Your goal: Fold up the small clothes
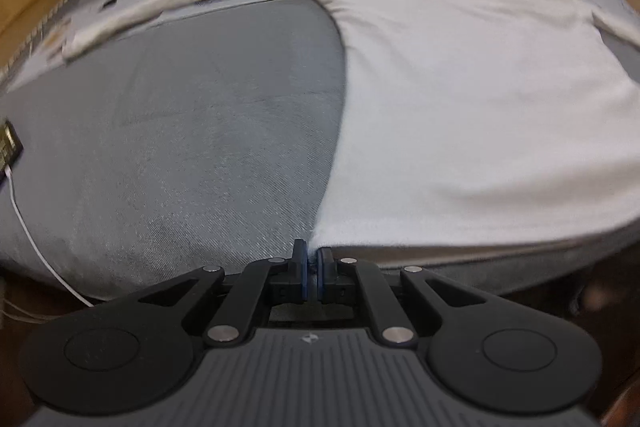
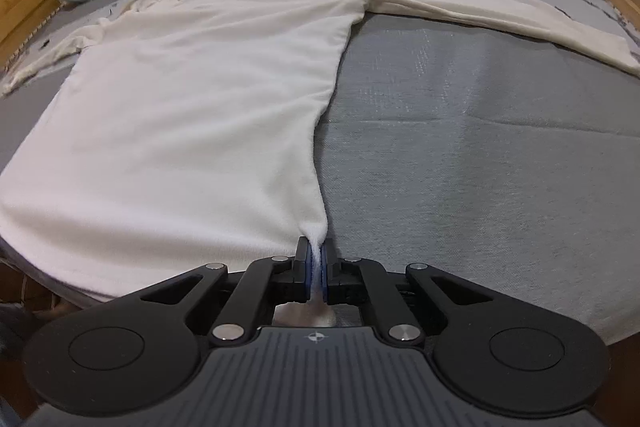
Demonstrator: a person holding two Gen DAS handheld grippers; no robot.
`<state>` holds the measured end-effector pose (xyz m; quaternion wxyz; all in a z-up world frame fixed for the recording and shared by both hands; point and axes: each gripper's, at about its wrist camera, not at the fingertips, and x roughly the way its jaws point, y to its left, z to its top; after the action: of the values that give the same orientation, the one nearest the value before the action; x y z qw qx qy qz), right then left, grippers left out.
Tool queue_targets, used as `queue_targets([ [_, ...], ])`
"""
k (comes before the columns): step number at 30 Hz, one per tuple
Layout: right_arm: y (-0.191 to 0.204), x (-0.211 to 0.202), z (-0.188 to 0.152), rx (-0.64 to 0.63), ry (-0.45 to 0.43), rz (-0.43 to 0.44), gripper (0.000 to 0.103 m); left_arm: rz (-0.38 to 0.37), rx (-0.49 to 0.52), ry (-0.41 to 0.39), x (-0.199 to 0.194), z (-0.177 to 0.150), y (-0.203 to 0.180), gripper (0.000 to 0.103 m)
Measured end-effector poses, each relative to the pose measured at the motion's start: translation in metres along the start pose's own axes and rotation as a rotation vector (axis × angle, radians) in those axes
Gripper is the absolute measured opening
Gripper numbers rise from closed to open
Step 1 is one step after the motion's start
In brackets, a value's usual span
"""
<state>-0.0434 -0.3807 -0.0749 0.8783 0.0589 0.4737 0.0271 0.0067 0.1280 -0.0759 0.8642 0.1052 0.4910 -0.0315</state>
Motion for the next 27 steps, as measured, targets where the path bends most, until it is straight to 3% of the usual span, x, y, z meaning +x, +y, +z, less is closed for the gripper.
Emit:
queue_targets([
  [2, 0.003, 0.001, -0.001, -0.021, -0.001, -0.012, 0.004, -0.004, -0.016, 0.007, 0.002, 0.000, 0.001, 0.005],
  [5, -0.001, 0.001, -0.001, -0.011, 0.001, -0.011, 0.005, 0.010, -0.057, 0.052, 0.003, 0.000, 0.010, 0.014],
  [7, -0.002, -0.001, -0.002, -0.012, 0.010, -0.019, 0.006, 0.044, -0.097, 0.097, 0.006, 0.000, 0.016, 0.047],
  [8, 0.000, -0.003, -0.005, -0.022, 0.014, -0.026, 0.008, 0.058, -0.115, 0.101, 0.004, -0.001, 0.020, 0.051],
  [11, 0.005, -0.011, -0.009, -0.030, 0.036, -0.060, 0.033, 0.047, -0.153, 0.063, -0.008, 0.003, 0.027, 0.054],
  [12, 0.004, -0.015, -0.009, -0.020, 0.042, -0.085, 0.047, 0.042, -0.168, 0.042, -0.014, 0.006, 0.029, 0.064],
  [13, 0.002, -0.020, -0.009, -0.001, 0.042, -0.123, 0.053, 0.048, -0.184, 0.012, -0.021, 0.011, 0.031, 0.075],
  [15, -0.001, -0.036, -0.008, 0.038, -0.016, -0.172, 0.053, 0.076, -0.223, -0.052, -0.032, 0.023, 0.037, 0.087],
  [20, 0.015, -0.076, 0.020, 0.038, -0.215, -0.105, 0.057, 0.155, -0.339, -0.157, -0.040, 0.077, 0.062, 0.092],
  [24, 0.044, -0.076, 0.064, 0.040, -0.345, -0.069, 0.062, 0.151, -0.532, -0.210, -0.016, 0.129, 0.104, 0.092],
  [27, 0.065, -0.054, 0.103, 0.096, -0.361, -0.003, 0.062, 0.105, -0.691, -0.203, 0.015, 0.159, 0.143, 0.092],
])
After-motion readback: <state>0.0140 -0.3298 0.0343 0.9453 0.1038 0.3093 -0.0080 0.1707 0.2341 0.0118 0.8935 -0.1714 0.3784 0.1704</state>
